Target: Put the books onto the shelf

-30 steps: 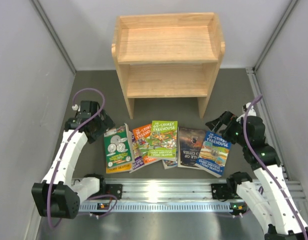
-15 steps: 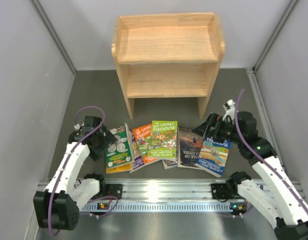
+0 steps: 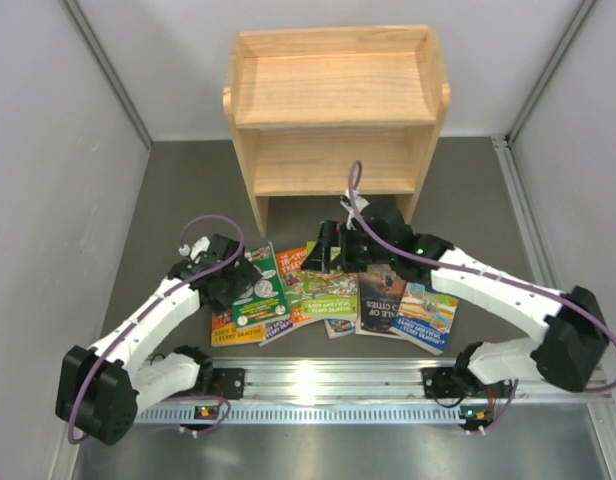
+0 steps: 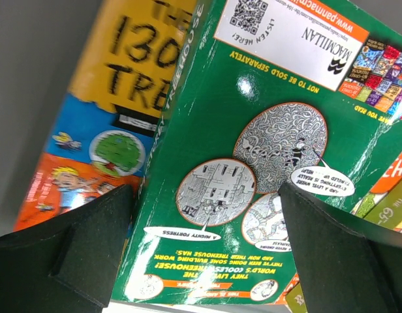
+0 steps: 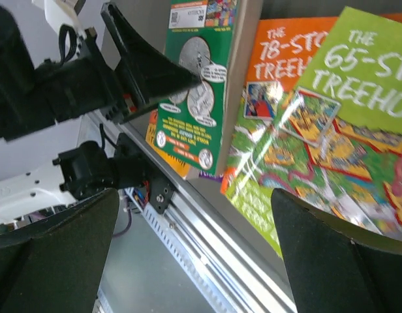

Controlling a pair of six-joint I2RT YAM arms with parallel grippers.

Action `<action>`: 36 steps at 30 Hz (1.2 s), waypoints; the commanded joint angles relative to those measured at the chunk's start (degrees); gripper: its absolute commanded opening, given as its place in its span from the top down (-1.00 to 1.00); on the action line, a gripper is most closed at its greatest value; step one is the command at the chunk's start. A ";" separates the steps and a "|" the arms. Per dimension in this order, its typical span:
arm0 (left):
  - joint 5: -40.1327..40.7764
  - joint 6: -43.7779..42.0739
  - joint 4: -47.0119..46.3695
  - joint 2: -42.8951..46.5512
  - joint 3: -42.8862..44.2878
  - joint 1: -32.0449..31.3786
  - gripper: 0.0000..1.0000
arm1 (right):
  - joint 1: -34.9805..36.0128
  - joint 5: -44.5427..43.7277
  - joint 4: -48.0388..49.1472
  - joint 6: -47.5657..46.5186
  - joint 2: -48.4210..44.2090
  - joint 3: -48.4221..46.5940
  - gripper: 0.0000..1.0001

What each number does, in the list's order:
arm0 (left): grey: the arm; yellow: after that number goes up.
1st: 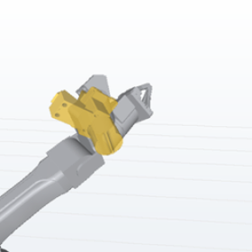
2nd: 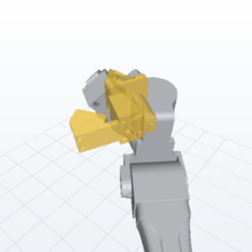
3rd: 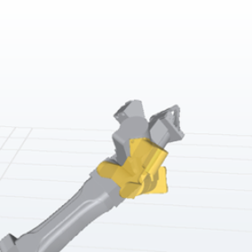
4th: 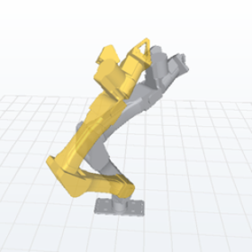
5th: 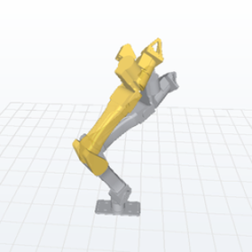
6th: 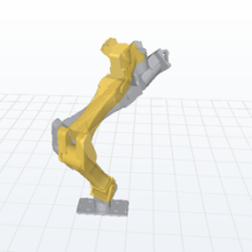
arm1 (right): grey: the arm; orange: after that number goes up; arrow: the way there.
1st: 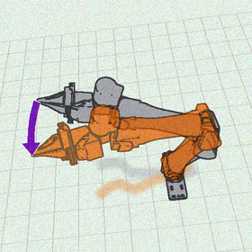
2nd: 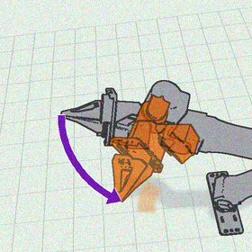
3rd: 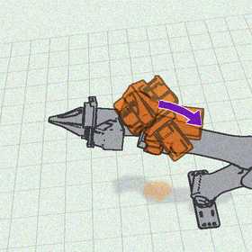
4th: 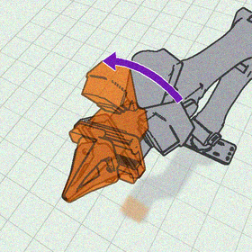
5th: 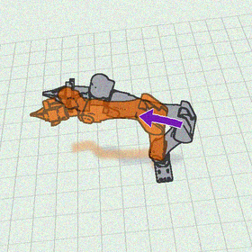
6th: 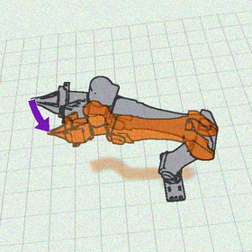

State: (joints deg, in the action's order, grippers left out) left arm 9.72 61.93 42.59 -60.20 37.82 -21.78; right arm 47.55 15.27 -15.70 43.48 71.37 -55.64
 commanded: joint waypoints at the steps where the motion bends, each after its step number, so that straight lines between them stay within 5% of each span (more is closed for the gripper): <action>1: 0.13 5.30 -1.72 -2.02 -1.43 -4.23 -0.96 | 2.19 -0.59 8.92 1.78 6.39 -4.12 -0.99; 9: -1.62 5.83 -4.18 -0.80 -3.80 -6.08 -0.93 | 3.86 2.40 18.51 6.61 21.24 -4.74 -0.99; 23: -6.73 5.57 -15.95 2.03 -12.69 -8.63 -0.91 | 5.89 3.63 22.21 8.19 31.71 -4.92 -0.99; 28: -7.69 4.34 -21.58 1.93 -10.93 -9.68 -0.06 | 6.42 4.86 23.70 9.34 34.18 -4.22 -0.95; 29: -7.78 4.25 -22.10 2.28 -10.58 -9.68 0.30 | 6.59 5.03 23.70 9.42 34.79 -4.22 -0.94; 32: -7.87 3.37 -21.41 3.33 -8.39 -9.68 0.91 | 6.77 5.47 23.53 9.34 34.89 -4.22 -0.93; 36: -7.25 1.88 -16.93 5.36 -3.47 -9.68 1.00 | 6.68 5.74 21.07 8.20 33.05 -4.22 -0.92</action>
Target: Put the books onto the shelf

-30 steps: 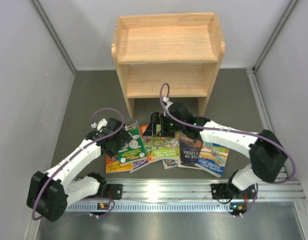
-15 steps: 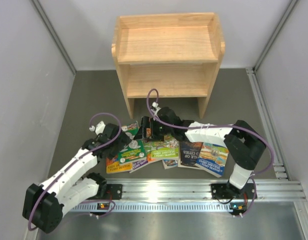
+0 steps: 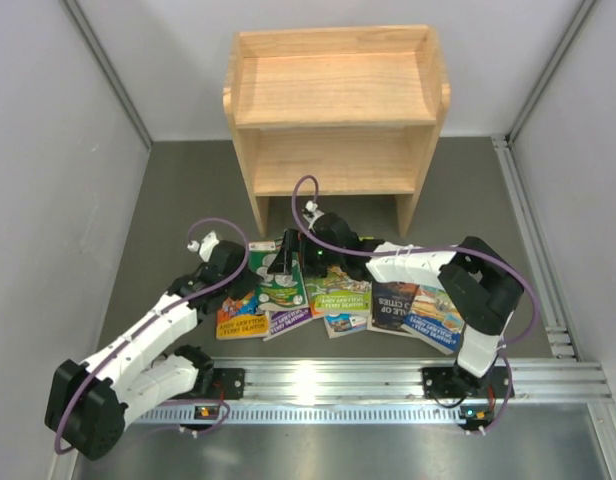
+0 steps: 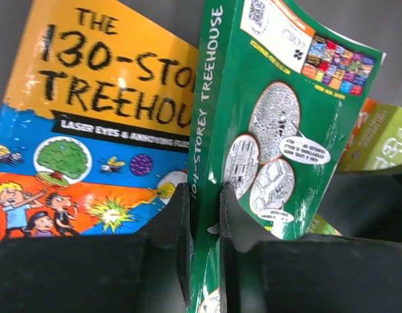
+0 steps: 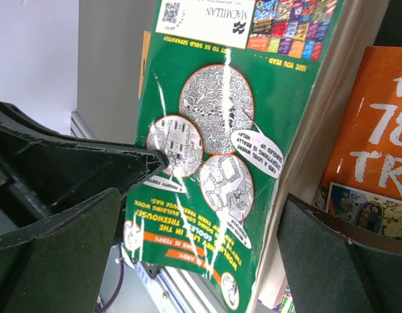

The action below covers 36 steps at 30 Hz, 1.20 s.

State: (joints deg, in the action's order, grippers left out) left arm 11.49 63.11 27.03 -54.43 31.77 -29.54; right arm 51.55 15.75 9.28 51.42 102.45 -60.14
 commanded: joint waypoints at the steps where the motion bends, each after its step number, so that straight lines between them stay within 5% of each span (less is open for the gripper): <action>1: -8.76 0.17 -0.40 0.20 3.55 -1.93 1.00 | 2.68 5.34 -4.87 -0.43 1.35 0.02 -0.93; 10: -7.70 -2.90 12.16 8.64 19.28 -1.93 1.00 | 0.66 4.38 -18.15 -2.99 -14.09 1.77 -0.99; 19: -14.47 -4.66 13.85 6.98 32.90 -1.93 1.00 | -8.48 15.88 -13.15 3.06 -30.37 6.35 -1.00; 31: -22.11 -11.60 15.95 -11.55 68.40 -1.92 1.00 | -20.95 23.01 -17.44 6.15 -59.01 -0.23 -0.99; 36: -24.66 -12.14 14.03 -19.12 82.47 -1.93 1.00 | -25.88 24.42 -24.21 4.66 -63.17 -8.05 -0.99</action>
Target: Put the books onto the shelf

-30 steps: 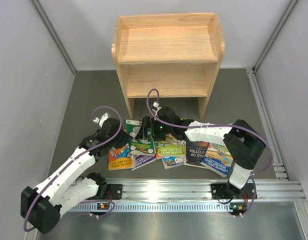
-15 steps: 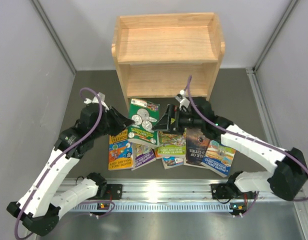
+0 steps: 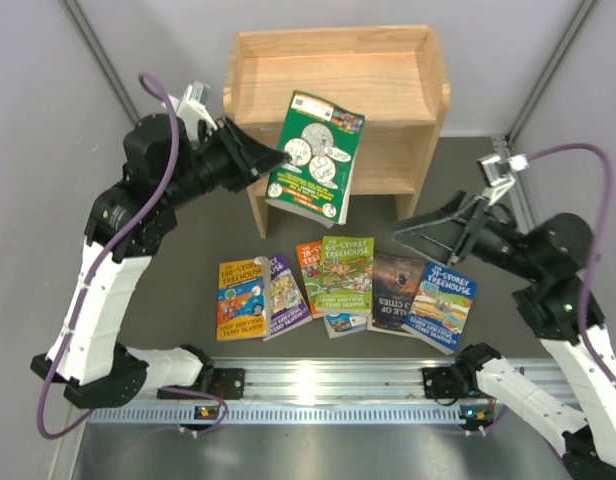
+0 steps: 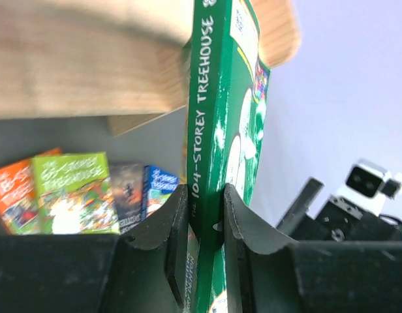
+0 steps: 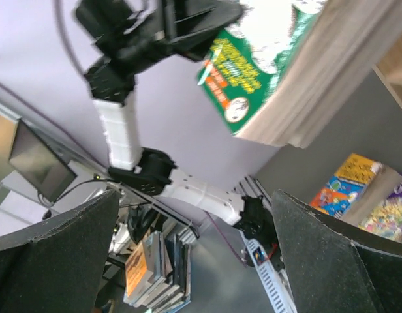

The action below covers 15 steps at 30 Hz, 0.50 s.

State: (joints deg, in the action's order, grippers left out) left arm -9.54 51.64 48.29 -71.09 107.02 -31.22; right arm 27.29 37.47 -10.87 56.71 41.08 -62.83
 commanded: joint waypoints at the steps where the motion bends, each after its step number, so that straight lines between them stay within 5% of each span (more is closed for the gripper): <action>1: -4.43 -0.40 -9.16 -5.35 9.15 -0.24 1.00 | -1.62 2.61 -5.81 -1.07 -2.32 -5.90 -0.99; 4: -6.45 1.01 -12.24 -10.71 18.63 -0.24 1.00 | -1.62 2.34 -8.45 -1.51 -3.46 -6.08 -0.99; 15: -1.28 8.20 -27.81 -26.46 27.27 -0.24 1.00 | -1.71 0.41 -10.65 -0.98 -6.36 -4.23 -1.00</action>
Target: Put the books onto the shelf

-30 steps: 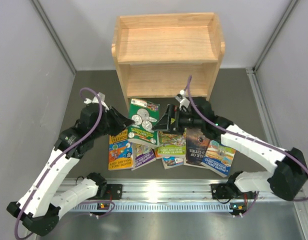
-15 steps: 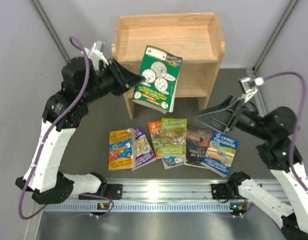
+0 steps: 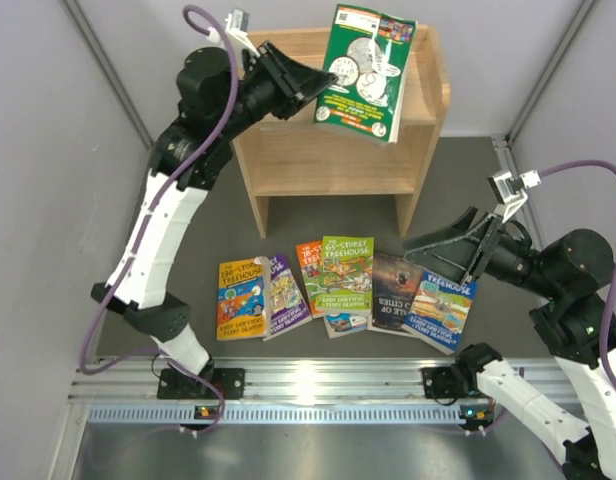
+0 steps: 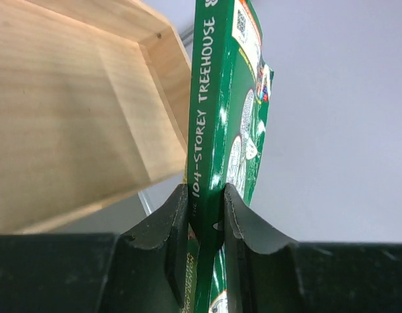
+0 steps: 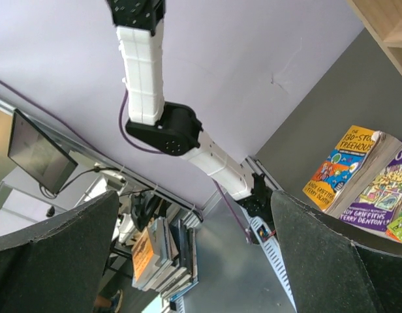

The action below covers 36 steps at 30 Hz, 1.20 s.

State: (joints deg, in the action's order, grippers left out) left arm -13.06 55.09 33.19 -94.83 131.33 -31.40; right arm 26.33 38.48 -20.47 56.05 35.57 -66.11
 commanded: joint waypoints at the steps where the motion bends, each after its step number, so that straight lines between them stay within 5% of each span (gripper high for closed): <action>1: 5.82 5.11 -12.97 -4.30 2.71 -0.15 1.00 | -0.66 -0.77 -1.41 -0.50 -1.12 -1.04 -1.00; 16: 11.31 13.64 -17.01 -22.14 10.53 -4.11 0.88 | -0.66 -2.09 -8.62 -3.14 -2.96 -0.60 -0.99; 20: 9.28 14.78 -17.19 -24.53 11.06 -5.25 0.54 | -0.66 -2.00 -9.50 -3.67 -2.96 0.36 -0.99; 25: 11.21 13.11 -16.32 -24.44 11.06 -6.31 -0.11 | -0.75 -2.00 -9.85 -3.67 -3.67 1.68 -0.99; 27: 11.30 12.32 -16.32 -24.18 11.06 -6.22 -0.88 | -0.66 -1.83 -10.03 -3.67 -3.84 1.95 -0.99; 36: 12.53 4.69 -12.02 -20.85 10.97 -6.22 -0.98 | -0.75 -1.74 -10.38 -3.85 -4.20 3.35 -1.00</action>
State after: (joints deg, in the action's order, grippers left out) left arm -0.93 65.67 16.58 -117.69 142.50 -37.54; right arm 26.11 36.67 -31.79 52.97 31.92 -63.16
